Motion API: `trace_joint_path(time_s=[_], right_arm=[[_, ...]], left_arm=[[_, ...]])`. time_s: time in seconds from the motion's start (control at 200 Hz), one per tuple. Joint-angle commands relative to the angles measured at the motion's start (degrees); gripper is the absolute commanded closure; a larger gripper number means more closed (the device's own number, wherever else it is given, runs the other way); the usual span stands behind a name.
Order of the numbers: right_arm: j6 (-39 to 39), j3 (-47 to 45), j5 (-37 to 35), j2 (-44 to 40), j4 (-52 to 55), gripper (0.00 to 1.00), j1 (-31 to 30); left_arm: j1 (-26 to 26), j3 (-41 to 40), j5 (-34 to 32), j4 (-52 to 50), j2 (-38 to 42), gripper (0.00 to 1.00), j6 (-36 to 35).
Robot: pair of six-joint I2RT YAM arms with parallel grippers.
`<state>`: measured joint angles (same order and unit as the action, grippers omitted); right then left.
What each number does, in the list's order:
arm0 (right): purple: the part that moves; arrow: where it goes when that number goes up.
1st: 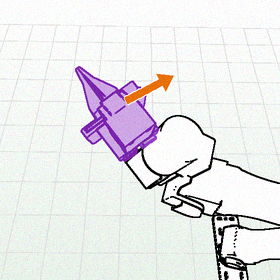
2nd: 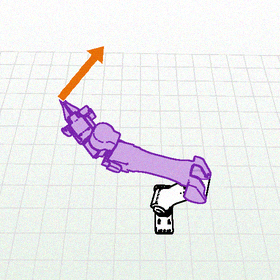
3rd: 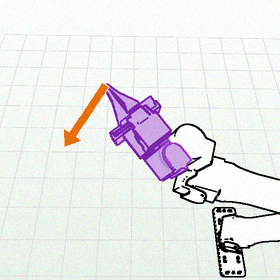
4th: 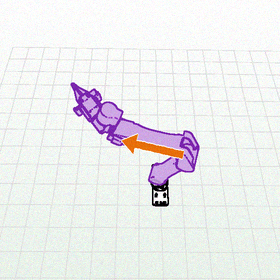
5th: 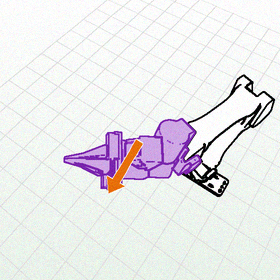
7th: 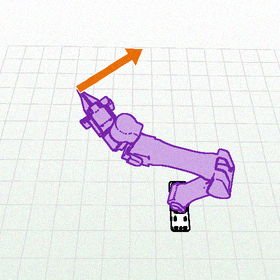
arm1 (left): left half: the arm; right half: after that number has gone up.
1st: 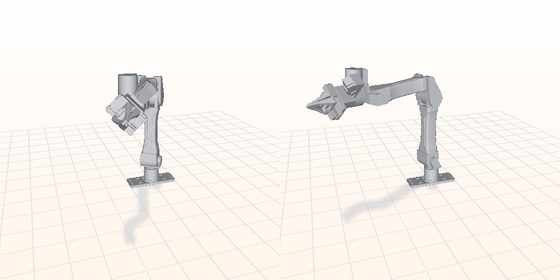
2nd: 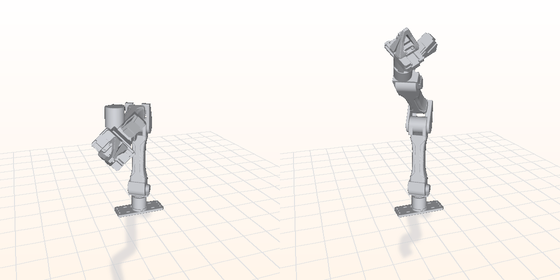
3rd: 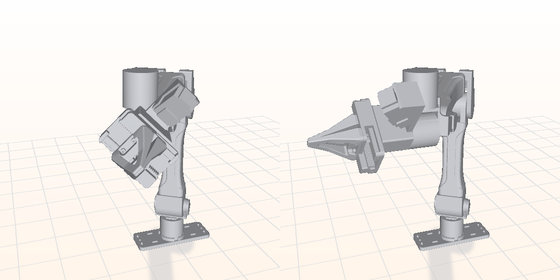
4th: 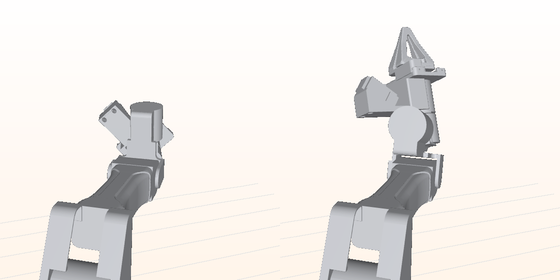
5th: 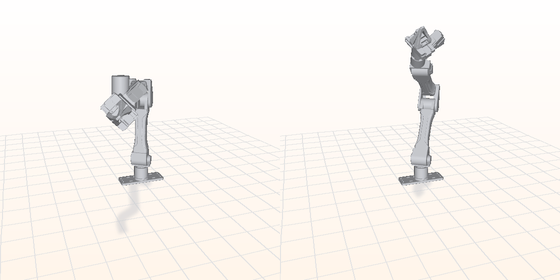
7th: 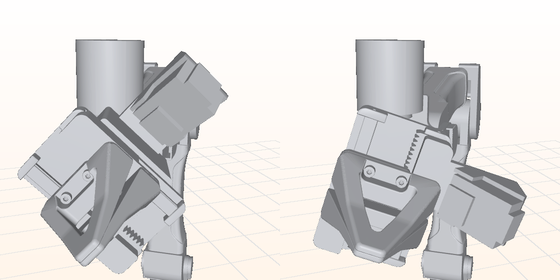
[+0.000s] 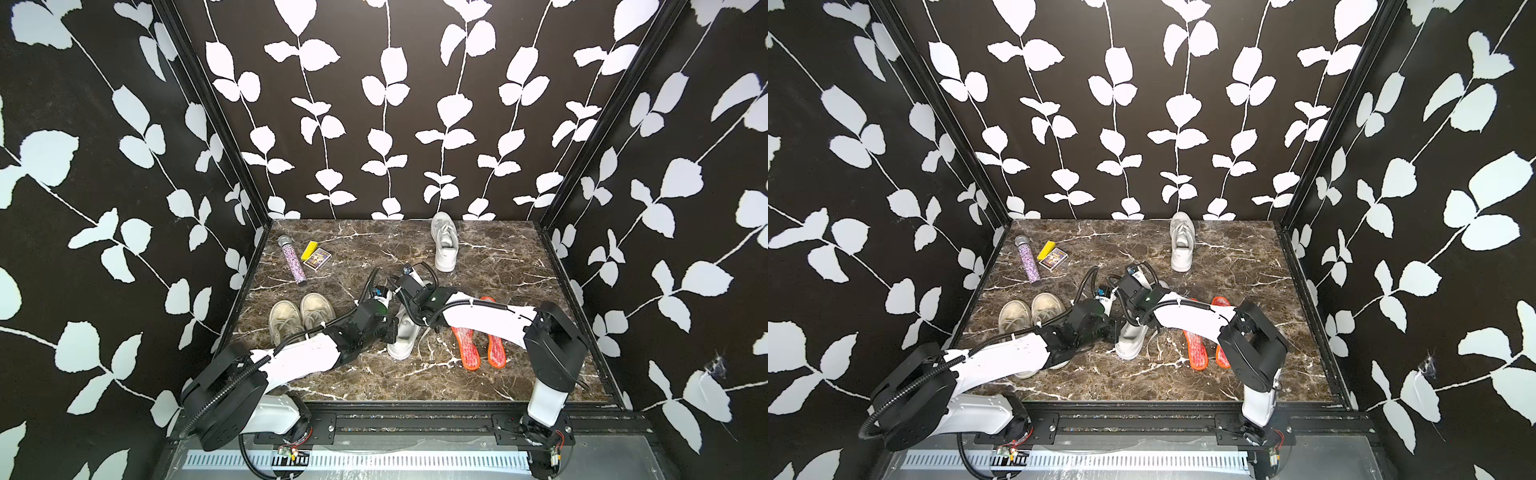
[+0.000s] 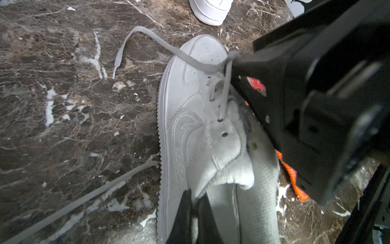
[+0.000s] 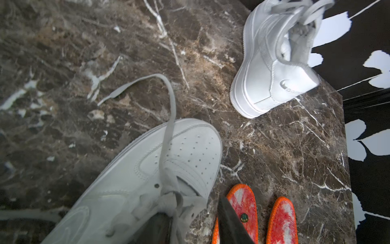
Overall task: Remove the insole from the shoe
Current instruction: Untie the shoelace on the shoe.
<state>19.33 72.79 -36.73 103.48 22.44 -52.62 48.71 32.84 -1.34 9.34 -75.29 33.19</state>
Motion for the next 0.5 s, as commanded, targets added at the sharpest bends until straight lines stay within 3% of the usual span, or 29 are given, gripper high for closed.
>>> trace_joint_path(time_s=[0.0,0.15,0.495], right_arm=[[3.12,0.7,-7.37,-0.39,-4.61,0.6,0.39],[7.34,1.31,-11.02,-0.08,-5.84,0.5,1.48],[13.75,1.96,-9.18,-0.06,-6.27,0.32,5.62]], left_arm=[[0.6,-0.77,1.26,-1.47,2.14,1.0,-0.28],[0.71,-0.8,1.26,-1.61,2.52,1.0,-0.27],[0.86,-1.1,0.86,-2.16,3.3,1.0,-0.35]])
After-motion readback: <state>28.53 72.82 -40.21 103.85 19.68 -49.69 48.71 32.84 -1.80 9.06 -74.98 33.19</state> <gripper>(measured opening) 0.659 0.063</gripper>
